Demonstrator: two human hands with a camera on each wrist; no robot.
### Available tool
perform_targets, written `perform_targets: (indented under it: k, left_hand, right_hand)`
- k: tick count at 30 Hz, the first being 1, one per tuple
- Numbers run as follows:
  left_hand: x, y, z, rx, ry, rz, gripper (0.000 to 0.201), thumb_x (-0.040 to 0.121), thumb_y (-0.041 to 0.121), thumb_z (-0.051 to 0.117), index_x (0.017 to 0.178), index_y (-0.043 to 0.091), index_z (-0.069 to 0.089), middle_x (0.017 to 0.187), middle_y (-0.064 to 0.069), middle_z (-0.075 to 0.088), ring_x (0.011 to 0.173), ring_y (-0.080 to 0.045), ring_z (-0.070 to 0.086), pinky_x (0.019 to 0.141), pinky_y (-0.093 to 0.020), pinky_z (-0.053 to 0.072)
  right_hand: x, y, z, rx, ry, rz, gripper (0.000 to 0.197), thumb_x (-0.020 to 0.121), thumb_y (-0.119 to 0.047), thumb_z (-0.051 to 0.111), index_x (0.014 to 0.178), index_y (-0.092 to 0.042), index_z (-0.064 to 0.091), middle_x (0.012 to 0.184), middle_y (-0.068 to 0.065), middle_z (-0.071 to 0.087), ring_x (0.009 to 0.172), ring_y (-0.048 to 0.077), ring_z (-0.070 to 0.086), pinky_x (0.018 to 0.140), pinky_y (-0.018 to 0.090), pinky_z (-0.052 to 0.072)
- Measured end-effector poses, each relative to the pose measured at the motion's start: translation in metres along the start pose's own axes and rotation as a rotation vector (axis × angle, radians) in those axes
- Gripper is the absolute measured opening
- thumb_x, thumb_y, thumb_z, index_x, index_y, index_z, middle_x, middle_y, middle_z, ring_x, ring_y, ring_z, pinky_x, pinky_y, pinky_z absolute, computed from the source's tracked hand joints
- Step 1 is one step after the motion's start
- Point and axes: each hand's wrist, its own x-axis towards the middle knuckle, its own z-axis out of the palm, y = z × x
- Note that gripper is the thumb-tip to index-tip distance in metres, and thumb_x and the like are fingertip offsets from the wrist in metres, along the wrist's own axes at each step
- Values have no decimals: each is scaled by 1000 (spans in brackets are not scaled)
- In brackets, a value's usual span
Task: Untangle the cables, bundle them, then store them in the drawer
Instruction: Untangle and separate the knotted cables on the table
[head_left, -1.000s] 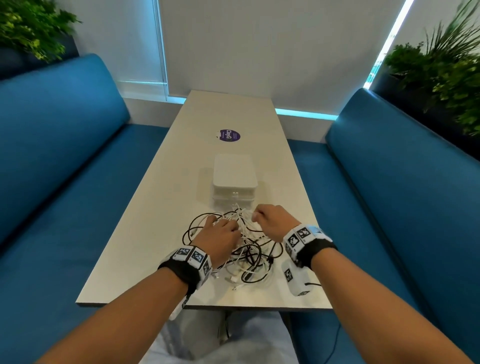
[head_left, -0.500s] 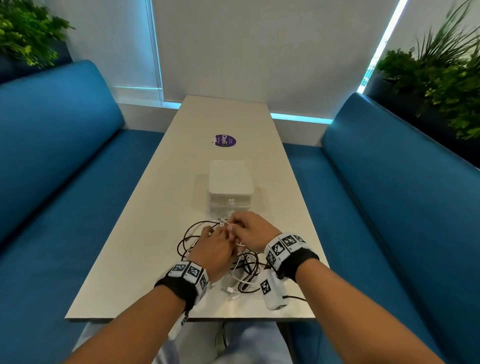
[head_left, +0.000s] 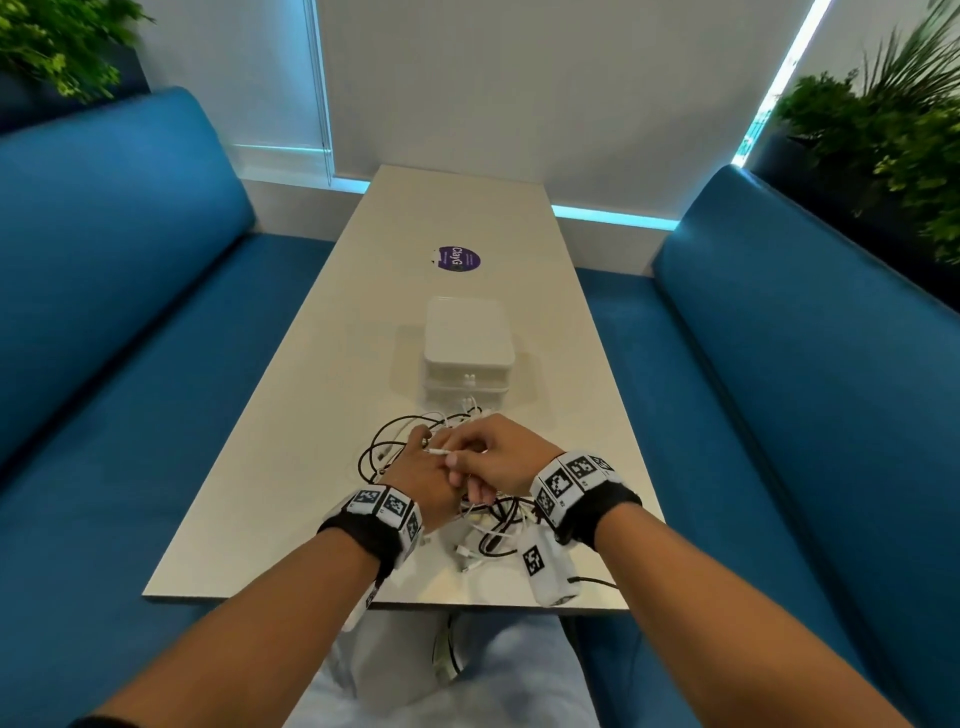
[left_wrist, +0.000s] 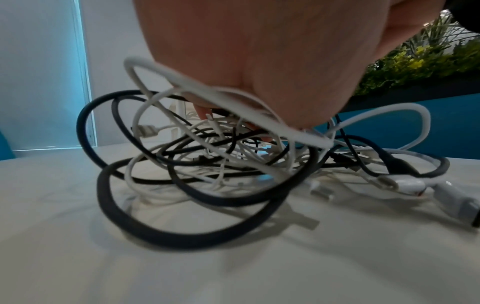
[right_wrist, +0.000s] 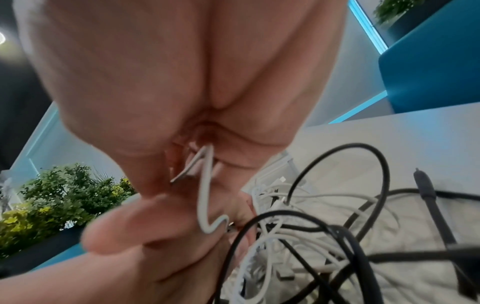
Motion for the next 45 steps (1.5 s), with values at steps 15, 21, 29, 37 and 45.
perform_targets:
  k: [15, 21, 29, 37, 45]
  left_hand:
    - [-6, -19, 17, -28, 80, -163, 35, 99, 39, 46, 129, 21, 50, 137, 0, 42, 131, -22, 39, 107, -62, 23]
    - [-11, -27, 15, -76, 91, -210, 31, 99, 28, 41, 129, 22, 46, 134, -2, 47, 130, -25, 41, 109, -59, 23]
    - [-5, -16, 3, -14, 114, -234, 43, 105, 46, 25, 110, 25, 63, 117, 0, 58, 113, -26, 54, 109, -56, 21]
    - [3, -12, -6, -37, 33, -284, 32, 96, 29, 44, 121, 24, 63, 121, -4, 58, 124, -27, 47, 117, -53, 13]
    - [5, -16, 7, -121, 88, -247, 33, 105, 31, 36, 122, 15, 59, 123, -8, 55, 124, -30, 46, 112, -45, 27]
  right_hand:
    - [-18, 46, -60, -1102, 167, 314, 26, 99, -9, 41, 123, -12, 49, 100, 11, 59, 90, 30, 62, 65, 34, 41]
    - [-38, 54, -73, -901, 325, 356, 16, 102, -21, 35, 108, -17, 50, 88, 7, 61, 73, 26, 59, 64, 36, 52]
    - [-7, 35, -16, -512, 334, 150, 19, 102, -29, 34, 106, -16, 47, 86, 13, 65, 75, 35, 62, 71, 44, 54]
    - [5, 22, -1, -353, 266, 151, 25, 93, -45, 53, 102, -24, 63, 101, 5, 69, 91, 23, 62, 78, 34, 47]
    - [3, 29, -6, -641, 220, 174, 26, 103, -36, 44, 107, -16, 60, 98, 12, 66, 90, 33, 61, 77, 38, 50]
